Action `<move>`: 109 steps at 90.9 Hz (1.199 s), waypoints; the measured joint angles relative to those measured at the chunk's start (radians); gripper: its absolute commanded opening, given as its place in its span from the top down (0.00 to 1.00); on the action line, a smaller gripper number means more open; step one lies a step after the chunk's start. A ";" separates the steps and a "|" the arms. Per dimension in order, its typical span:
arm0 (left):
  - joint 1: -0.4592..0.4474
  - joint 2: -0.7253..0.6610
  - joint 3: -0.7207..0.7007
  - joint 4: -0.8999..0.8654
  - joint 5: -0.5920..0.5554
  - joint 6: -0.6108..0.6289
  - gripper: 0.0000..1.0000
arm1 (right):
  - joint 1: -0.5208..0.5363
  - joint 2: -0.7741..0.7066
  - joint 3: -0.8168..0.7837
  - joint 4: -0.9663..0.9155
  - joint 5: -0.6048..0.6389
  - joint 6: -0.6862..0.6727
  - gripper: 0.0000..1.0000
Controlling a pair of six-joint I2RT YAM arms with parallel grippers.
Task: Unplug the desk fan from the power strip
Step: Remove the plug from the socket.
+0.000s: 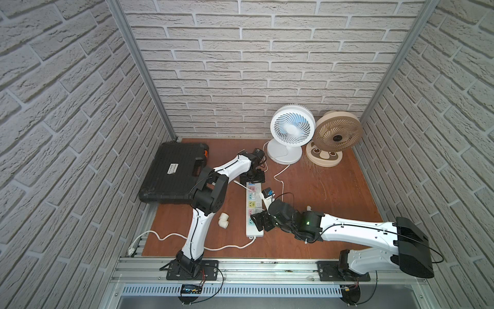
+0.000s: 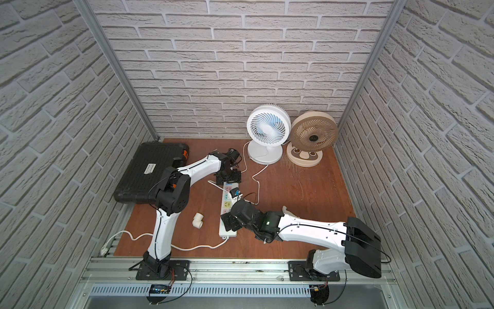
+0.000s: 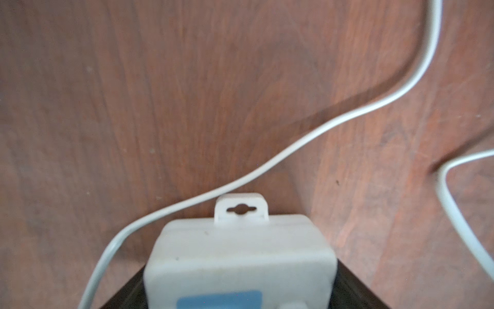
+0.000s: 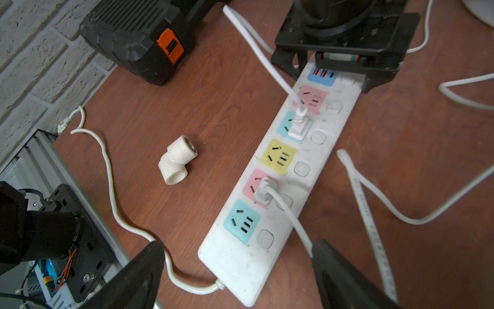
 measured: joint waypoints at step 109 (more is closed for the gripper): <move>0.019 -0.005 -0.011 -0.019 -0.006 -0.006 1.00 | -0.060 0.390 0.214 -0.098 0.054 0.163 0.59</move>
